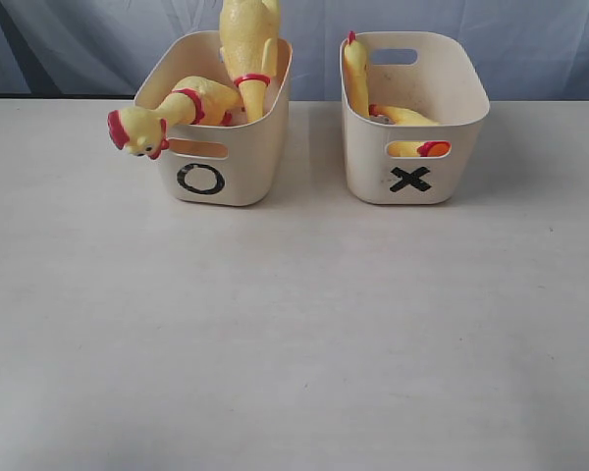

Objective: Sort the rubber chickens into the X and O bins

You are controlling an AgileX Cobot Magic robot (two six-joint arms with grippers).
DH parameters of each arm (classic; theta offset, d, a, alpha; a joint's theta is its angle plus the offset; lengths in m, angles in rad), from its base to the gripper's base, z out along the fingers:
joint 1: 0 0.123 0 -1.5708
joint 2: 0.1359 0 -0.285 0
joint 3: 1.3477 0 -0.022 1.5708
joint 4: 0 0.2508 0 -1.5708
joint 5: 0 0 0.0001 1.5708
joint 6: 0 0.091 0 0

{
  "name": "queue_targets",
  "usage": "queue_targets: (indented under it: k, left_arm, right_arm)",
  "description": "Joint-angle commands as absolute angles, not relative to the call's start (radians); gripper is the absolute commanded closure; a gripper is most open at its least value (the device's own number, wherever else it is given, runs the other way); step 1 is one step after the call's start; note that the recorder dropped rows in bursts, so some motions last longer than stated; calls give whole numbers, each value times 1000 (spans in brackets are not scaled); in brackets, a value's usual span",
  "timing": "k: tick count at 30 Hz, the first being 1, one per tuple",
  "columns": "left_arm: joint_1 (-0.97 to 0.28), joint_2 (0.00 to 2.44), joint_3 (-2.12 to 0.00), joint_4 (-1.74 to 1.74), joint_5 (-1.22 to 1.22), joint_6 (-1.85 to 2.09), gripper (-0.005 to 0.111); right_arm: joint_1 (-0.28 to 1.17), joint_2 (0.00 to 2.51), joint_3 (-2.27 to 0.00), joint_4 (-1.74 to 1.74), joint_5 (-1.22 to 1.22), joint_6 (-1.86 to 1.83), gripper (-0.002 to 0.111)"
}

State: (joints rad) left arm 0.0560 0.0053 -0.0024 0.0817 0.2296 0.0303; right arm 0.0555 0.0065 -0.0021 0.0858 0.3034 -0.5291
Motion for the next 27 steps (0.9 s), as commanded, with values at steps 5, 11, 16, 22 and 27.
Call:
queue_targets:
  k: [5,11,16,22,27]
  left_arm:
    - [50,0,0,31,226,-14,107]
    - [50,0,0,13,234,-34,107]
    - [50,0,0,13,236,-49,107]
    - [50,0,0,13,236,-49,107]
    - [50,0,0,13,236,-49,107]
  right_arm:
    - [60,0,0,189,308,-202,108]
    - [60,0,0,187,325,-180,108]
    - [60,0,0,189,372,-180,108]
    - [60,0,0,189,372,-180,108]
    - [60,0,0,189,370,-182,108]
